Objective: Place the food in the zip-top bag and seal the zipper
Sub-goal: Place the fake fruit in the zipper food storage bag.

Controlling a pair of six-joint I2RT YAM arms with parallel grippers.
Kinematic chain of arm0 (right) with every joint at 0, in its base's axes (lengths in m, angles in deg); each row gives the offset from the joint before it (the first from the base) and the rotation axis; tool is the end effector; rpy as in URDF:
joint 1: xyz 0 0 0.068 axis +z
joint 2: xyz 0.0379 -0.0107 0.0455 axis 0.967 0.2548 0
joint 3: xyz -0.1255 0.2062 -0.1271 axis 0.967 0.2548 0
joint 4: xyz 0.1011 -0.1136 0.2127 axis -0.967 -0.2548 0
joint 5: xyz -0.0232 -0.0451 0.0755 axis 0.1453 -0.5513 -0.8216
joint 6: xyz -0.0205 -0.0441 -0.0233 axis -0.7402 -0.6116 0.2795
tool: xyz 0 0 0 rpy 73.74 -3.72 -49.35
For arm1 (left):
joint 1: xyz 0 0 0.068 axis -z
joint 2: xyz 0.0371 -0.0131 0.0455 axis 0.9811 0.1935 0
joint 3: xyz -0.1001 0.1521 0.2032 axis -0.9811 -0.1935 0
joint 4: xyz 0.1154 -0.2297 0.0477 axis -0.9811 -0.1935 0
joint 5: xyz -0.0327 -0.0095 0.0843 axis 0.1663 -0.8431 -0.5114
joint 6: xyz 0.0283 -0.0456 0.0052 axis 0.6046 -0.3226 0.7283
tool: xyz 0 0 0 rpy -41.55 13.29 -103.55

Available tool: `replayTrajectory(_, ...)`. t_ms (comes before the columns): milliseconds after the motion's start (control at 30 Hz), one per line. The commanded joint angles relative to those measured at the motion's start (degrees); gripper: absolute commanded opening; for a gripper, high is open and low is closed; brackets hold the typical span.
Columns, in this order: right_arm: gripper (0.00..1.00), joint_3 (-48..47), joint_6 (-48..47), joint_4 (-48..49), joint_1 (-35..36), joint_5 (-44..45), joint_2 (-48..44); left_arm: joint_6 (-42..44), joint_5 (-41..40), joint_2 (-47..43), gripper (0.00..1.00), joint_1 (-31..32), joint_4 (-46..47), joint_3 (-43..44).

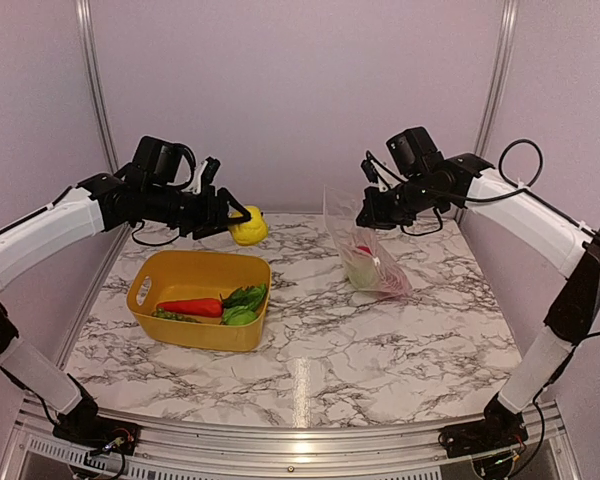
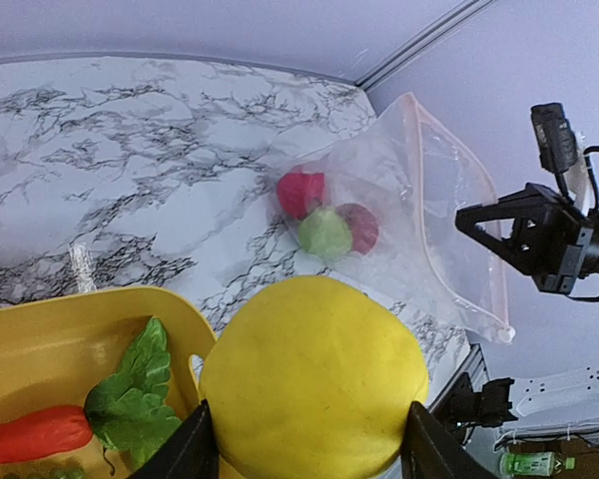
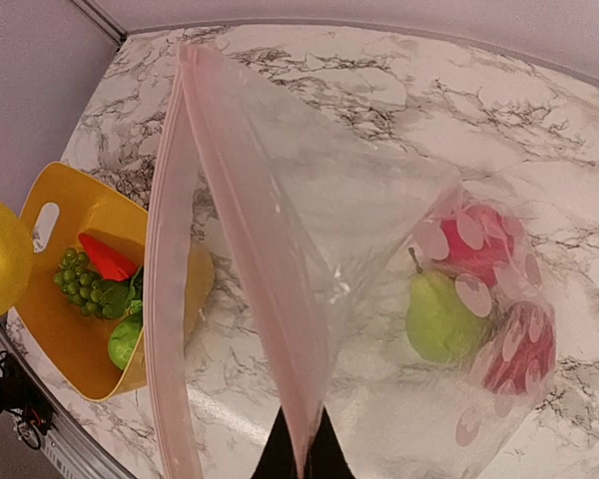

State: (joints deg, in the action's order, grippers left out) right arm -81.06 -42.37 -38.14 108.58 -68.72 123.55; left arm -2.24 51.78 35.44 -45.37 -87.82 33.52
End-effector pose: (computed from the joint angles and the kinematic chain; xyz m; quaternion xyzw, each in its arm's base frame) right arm 0.2995 0.2030 0.3634 -0.1309 0.9155 0.2274 0.3049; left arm 0.2789 -0.1988 0.3617 0.1041 0.8533 -0.3863 0.3344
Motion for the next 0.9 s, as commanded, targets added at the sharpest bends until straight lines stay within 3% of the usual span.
replayTrajectory(0, 0.00, 0.3, 0.8, 0.7, 0.9, 0.5, -2.0, -8.3, 2.7, -0.9, 0.31, 1.9, 15.2, -1.9)
replayTrajectory(467, 0.00, -6.6, 0.1, -2.3, 4.1, 1.7, -0.3, -10.8, 1.6, 9.0, 0.30, 11.6, 22.5, 9.8)
replayTrajectory(633, 0.00, -10.9, 0.1, -3.4, 4.3, 0.2, 2.4, -9.1, 0.5, 11.8, 0.29, 12.9, 18.5, 14.1)
replayTrajectory(867, 0.00, -9.7, 0.6, -2.5, 4.3, 0.0, 2.5, -5.4, -5.9, 15.4, 0.27, 13.4, 8.7, 19.6)
